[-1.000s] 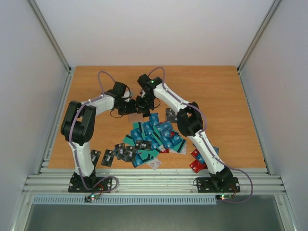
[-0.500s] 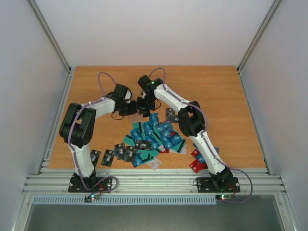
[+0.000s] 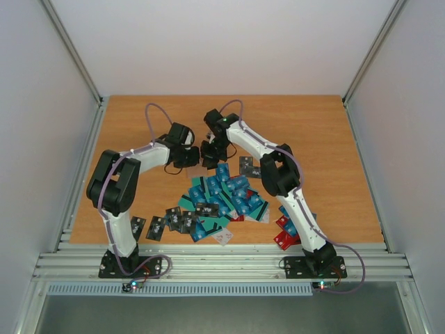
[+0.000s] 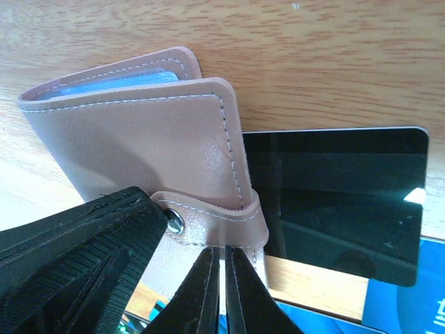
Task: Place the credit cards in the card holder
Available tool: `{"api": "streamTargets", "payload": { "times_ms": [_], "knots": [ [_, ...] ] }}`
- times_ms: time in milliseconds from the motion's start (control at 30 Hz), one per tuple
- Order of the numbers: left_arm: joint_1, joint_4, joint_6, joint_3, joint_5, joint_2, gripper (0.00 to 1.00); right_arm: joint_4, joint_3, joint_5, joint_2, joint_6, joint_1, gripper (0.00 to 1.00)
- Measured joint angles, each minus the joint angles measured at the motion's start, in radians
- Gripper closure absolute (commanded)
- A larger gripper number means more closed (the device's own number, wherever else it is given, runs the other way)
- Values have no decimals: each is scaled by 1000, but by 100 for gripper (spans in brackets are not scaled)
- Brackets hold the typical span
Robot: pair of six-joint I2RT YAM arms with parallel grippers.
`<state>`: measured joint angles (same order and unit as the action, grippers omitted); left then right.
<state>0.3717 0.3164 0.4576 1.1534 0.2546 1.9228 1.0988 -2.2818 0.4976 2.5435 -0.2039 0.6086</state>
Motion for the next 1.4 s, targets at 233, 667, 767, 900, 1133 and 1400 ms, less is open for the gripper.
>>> {"api": "streamTargets", "payload": {
  "times_ms": [233, 667, 767, 900, 1133, 1400],
  "knots": [
    [4, -29, 14, -21, -11, -11, 100, 18, -23, 40, 0, -11, -11, 94],
    [6, -114, 48, -82, -16, -34, 100, 29, -124, 74, 48, -26, -13, 95],
    [6, -126, 53, -91, -15, -37, 100, 37, -129, 84, 88, -20, -17, 95],
    [6, -136, 54, -95, -13, -39, 100, 55, -142, 74, 95, 4, -16, 95],
    [6, -114, 20, -80, -6, -46, 100, 81, -161, 36, 96, 29, -6, 95],
    [6, -66, -30, -69, 6, -51, 99, 158, -207, -23, 109, 52, 8, 95]
  ]
}}
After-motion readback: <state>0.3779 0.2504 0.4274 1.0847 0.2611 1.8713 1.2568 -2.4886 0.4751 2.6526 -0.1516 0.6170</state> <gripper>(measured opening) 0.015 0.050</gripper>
